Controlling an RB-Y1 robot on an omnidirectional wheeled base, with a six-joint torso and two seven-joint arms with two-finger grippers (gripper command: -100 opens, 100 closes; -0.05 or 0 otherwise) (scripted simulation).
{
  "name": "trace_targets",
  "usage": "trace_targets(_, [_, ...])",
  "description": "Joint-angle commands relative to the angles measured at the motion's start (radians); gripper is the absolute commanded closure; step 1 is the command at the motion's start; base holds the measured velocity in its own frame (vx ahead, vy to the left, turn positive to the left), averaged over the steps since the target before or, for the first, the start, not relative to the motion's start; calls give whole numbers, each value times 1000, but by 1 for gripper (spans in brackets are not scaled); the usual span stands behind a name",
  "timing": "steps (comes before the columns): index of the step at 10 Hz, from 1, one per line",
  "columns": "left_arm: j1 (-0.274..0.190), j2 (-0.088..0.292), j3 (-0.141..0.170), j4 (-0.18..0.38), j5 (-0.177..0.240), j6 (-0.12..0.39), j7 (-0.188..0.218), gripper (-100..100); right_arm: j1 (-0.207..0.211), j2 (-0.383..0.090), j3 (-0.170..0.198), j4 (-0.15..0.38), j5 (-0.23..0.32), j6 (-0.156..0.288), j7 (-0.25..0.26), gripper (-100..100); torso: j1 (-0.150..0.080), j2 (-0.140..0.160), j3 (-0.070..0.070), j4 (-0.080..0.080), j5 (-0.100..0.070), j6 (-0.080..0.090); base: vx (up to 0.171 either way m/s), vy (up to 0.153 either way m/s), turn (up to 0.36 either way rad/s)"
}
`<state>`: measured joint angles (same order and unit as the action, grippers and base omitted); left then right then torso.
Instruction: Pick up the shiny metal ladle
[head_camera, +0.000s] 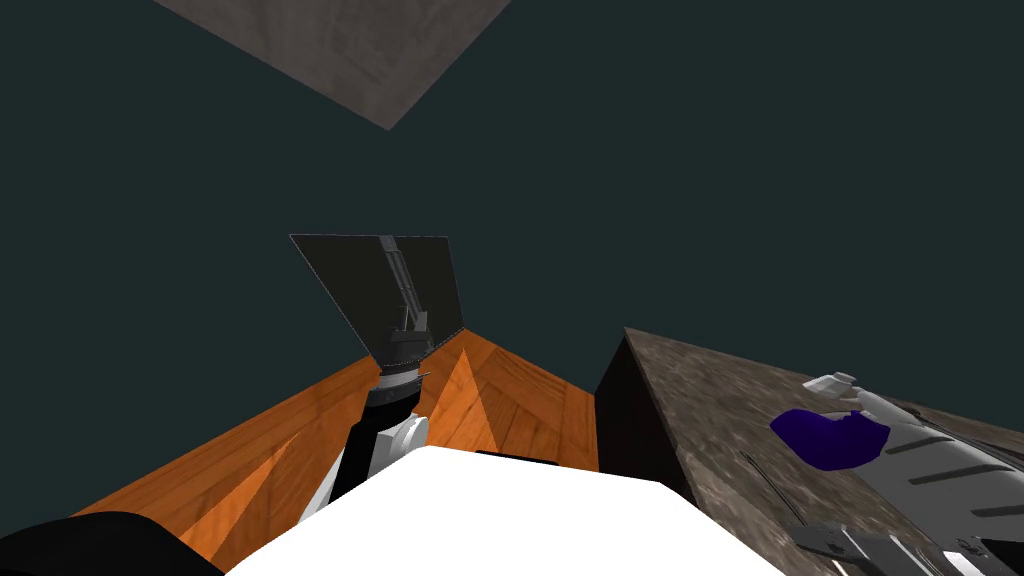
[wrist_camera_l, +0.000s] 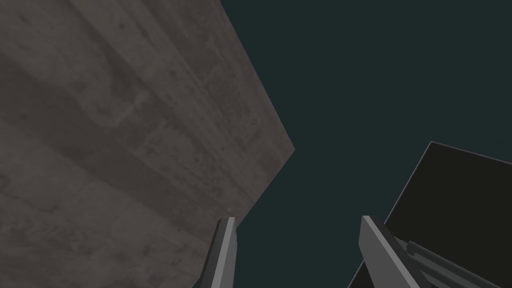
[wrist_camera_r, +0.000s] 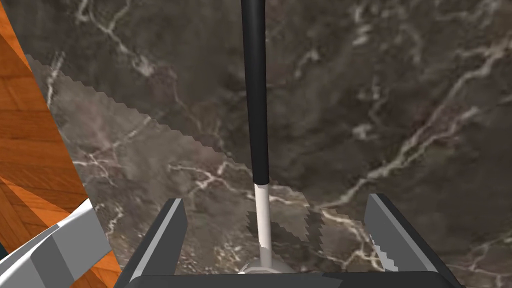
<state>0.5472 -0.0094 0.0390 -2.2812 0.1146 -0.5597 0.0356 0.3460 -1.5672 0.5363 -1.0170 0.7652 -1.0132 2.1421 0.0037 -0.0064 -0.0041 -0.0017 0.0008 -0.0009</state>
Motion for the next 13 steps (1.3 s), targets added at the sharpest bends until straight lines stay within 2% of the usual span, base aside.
trace_targets(1, [0,0,0,0,0,0,0,0,5,19,1,50,-18,-31,50,-100,0,0,0,0,0,0,146,84,-198])
trace_targets(3, [0,0,0,0,0,0,0,0,5,19,1,56,-18,-31,106,-100,2,-2,-2,-1,-2,2,84,70,-81])
trace_targets(4, [0,0,0,0,0,0,0,0,4,17,1,51,-16,-29,83,-100,-1,1,0,0,-2,1,12,10,3])
trace_targets(5, [0,0,0,0,0,0,0,0,4,17,1,51,-17,-29,89,100,-3,4,2,0,-3,2,0,0,0])
trace_targets(9, [0,0,0,0,0,0,0,0,4,16,1,51,-16,-29,89,100,-5,6,3,0,-4,2,0,0,3])
trace_targets(10, [0,0,0,0,0,0,0,0,4,16,1,51,-16,-29,90,0,-5,6,3,0,-4,2,0,0,0])
trace_targets(11, [0,0,0,0,0,0,0,0,-3,2,1,5,1,-3,40,100,-5,6,3,0,-4,2,-141,-89,293])
trace_targets(12, [-1,0,0,0,0,0,0,0,-3,2,1,5,1,-3,19,100,-9,11,6,2,-4,-1,-164,-105,183])
trace_targets(13, [0,0,0,0,0,0,0,0,-12,-15,1,-39,20,25,-11,100,-11,14,8,2,-5,2,-163,-116,191])
